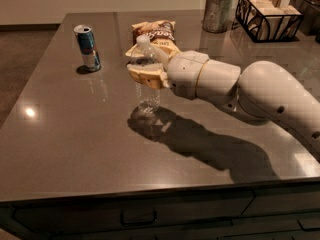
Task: Place water bottle upright
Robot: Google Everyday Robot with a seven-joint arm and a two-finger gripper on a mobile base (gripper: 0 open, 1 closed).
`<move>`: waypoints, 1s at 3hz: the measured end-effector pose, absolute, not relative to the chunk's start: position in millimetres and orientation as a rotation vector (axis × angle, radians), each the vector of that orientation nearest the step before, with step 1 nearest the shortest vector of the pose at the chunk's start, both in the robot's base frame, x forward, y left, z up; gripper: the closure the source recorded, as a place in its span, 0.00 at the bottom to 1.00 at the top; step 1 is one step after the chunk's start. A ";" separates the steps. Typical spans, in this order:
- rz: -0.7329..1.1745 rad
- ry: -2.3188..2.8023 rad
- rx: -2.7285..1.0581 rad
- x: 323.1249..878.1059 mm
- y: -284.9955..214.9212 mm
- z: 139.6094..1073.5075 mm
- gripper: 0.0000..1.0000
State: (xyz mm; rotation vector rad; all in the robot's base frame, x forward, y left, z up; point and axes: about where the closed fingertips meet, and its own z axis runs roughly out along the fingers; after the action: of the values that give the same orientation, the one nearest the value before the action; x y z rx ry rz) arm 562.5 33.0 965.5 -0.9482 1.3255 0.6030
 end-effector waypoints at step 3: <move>0.581 1.352 -0.958 564.1 31.9 956.9 0.15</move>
Offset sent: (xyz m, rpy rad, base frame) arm 0.0048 -0.0074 -0.0182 -0.0781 0.0445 -0.0662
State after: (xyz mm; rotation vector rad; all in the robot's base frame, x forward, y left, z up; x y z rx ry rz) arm 564.1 31.9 956.9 -0.9578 1.3520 0.5810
